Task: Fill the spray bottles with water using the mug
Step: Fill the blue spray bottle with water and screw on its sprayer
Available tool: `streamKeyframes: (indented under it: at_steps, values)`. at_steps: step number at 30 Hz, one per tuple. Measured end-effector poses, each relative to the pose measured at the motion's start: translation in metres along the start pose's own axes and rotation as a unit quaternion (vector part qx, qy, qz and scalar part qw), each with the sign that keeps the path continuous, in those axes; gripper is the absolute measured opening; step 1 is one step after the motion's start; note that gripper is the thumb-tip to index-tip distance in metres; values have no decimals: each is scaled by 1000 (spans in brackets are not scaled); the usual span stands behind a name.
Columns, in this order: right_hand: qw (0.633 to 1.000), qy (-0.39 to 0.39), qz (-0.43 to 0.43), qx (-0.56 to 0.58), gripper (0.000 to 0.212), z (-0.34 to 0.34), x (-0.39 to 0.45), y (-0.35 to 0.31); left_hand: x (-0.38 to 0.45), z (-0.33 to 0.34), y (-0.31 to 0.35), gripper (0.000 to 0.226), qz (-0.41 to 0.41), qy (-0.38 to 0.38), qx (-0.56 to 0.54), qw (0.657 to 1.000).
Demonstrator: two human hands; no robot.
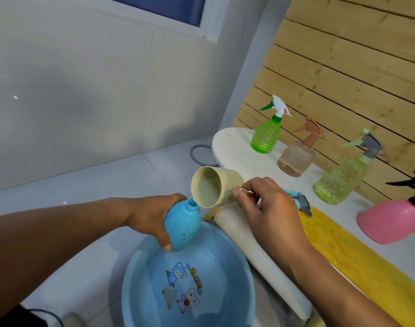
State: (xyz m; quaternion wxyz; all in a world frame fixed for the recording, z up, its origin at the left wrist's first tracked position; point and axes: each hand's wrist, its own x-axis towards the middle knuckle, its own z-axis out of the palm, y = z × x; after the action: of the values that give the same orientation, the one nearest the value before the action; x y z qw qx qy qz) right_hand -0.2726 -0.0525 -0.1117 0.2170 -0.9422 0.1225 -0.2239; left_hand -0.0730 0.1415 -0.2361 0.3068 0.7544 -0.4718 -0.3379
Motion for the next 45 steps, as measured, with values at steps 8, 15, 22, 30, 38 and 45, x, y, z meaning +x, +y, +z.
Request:
streamKeyframes:
  at_steps: [8, 15, 22, 30, 38, 45]
  values:
    - [999, 13, -19, -30, 18, -3, -1, -2, 1, 0, 1, 109, -5, 4, 7, 1000]
    - [998, 23, -32, -48, 19, -6, -2, -5, 2, 1, 6, 110, -6, 5, 3, 1000]
    - [996, 39, -50, -63, 21, -9, -5, -5, 3, -1, 9, 108, -2, 4, 13, 1000]
    - [991, 58, -73, -93, 18, -13, -7, -8, 4, 1, 11, 108, 4, 0, 4, 1000]
    - [982, 69, -99, -145, 21, -15, -10, -8, 7, 0, 14, 108, 6, -2, 8, 1000]
    - [969, 85, -142, -186, 21, -15, -14, -10, 7, 1, 15, 106, 8, -5, 9, 1000]
